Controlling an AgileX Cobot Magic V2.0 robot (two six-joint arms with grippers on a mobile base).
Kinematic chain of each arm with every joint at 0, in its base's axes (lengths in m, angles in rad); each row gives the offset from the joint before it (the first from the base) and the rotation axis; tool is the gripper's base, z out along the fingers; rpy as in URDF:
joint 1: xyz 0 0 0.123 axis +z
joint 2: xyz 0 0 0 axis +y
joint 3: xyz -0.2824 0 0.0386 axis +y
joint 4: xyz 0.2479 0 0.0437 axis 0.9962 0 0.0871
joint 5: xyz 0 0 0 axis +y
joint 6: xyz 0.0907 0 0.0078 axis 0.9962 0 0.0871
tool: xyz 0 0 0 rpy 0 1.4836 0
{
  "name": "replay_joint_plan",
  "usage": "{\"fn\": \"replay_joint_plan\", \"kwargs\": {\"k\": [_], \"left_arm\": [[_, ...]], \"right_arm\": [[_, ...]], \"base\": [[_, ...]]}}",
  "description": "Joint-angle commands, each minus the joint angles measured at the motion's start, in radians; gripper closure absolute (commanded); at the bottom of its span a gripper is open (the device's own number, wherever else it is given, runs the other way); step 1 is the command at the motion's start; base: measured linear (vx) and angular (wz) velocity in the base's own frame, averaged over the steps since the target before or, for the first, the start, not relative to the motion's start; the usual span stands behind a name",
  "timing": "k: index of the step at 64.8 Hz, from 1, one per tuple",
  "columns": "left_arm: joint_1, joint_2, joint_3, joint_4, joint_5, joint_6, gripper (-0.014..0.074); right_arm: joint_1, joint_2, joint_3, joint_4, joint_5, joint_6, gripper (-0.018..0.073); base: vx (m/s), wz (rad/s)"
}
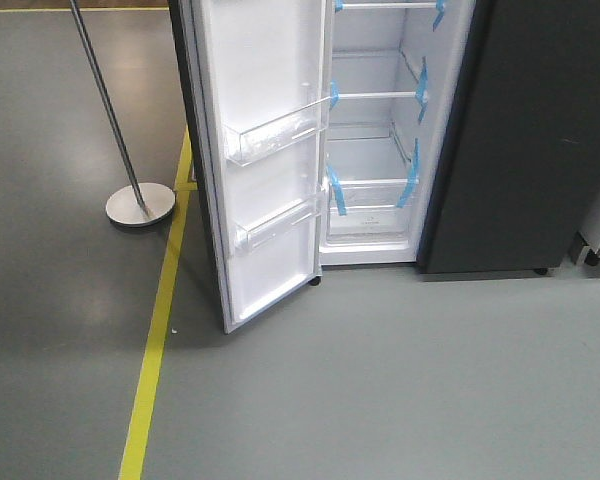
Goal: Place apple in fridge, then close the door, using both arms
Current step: 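Approach the open refrigerator shelves with the apple in the right gripper, then drive closer to the open refrigerator door holding the apple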
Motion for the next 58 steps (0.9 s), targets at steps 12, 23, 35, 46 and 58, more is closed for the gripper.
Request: {"fn": "replay_joint_plan", "kwargs": {"k": [12,23,35,46,58], "left_arm": [[-0.008,-0.013,0.021,-0.004,-0.078,-0.006,0.0602],[-0.008,-0.013,0.021,-0.004,-0.078,-0.006,0.0602],[-0.008,-0.013,0.021,-0.004,-0.078,-0.006,0.0602],[-0.008,-0.013,0.021,-0.004,-0.078,-0.006,0.0602],[-0.008,-0.013,0.021,-0.004,-0.078,-0.006,0.0602]], "right_arm": [[-0.004,0.005,-0.027,0.014,-0.073,-0.003,0.0435],[-0.004,0.005,-0.027,0.014,-0.073,-0.003,0.0435],[-0.004,0.005,-0.027,0.014,-0.073,-0.003,0.0435],[-0.004,0.005,-0.027,0.014,-0.073,-0.003,0.0435],[-0.004,0.005,-0.027,0.014,-0.073,-0.003,0.0435]], "base": [[0.07,-0.01],[0.07,-0.01],[0.06,-0.02],[0.07,0.00],[0.08,0.00]]}}
